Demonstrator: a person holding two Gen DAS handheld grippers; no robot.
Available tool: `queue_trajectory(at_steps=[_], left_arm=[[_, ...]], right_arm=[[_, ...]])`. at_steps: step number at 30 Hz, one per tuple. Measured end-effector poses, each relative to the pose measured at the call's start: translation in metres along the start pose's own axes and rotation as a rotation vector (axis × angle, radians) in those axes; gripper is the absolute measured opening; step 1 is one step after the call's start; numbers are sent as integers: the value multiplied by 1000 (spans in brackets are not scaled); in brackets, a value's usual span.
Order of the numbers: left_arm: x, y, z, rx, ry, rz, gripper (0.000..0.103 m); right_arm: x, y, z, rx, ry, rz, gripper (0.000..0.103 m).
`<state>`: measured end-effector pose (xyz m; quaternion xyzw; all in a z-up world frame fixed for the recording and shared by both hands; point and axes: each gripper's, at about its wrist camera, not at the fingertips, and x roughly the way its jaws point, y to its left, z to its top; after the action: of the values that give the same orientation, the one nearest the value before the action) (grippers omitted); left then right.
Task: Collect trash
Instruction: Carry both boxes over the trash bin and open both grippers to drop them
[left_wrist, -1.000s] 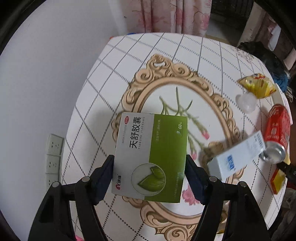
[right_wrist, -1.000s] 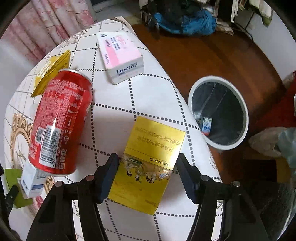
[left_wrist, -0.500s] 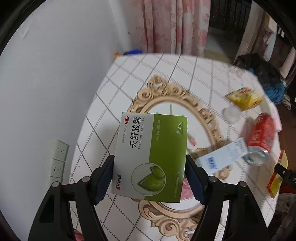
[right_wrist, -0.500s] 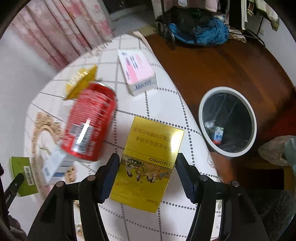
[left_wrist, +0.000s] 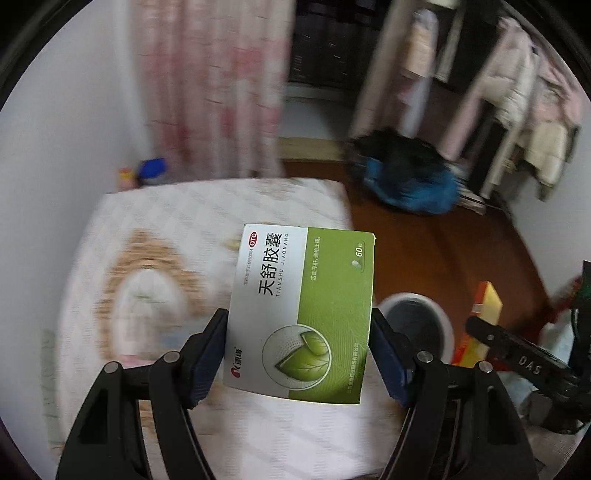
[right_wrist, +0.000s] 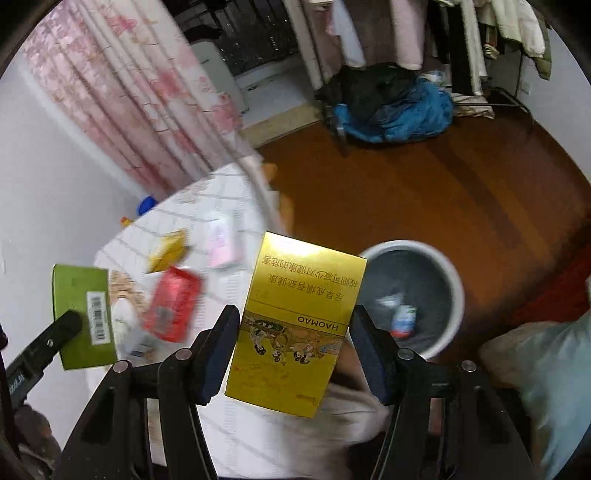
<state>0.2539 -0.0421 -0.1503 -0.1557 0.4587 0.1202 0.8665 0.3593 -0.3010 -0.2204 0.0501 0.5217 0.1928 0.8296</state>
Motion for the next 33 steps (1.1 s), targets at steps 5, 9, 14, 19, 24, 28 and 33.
queue_trajectory(at_steps=[5,9,14,19,24,28,33], left_arm=[[74,-79,-2,25,128,-122,71],[141,-125,-7,29,251,-186,71],[213,-172,-6,85,371,-199,71],[267,-191,-3,99,478,-200,74],[292,-189,-7,112,532,-171,78],[291,-188,-8,146,528,-130,103],[286,-185,-13,174,508,-85,103]], right_arm=[[25,-86,14,-37,81,-67,63],[70,-145,21,-7,175,-75,63],[126,-192,26,32,256,-78,63],[175,-213,19,76,301,-72,63],[213,-226,10,96,346,-58,63],[233,-231,4,115,378,-80,103],[233,-231,-8,128,387,-134,103]])
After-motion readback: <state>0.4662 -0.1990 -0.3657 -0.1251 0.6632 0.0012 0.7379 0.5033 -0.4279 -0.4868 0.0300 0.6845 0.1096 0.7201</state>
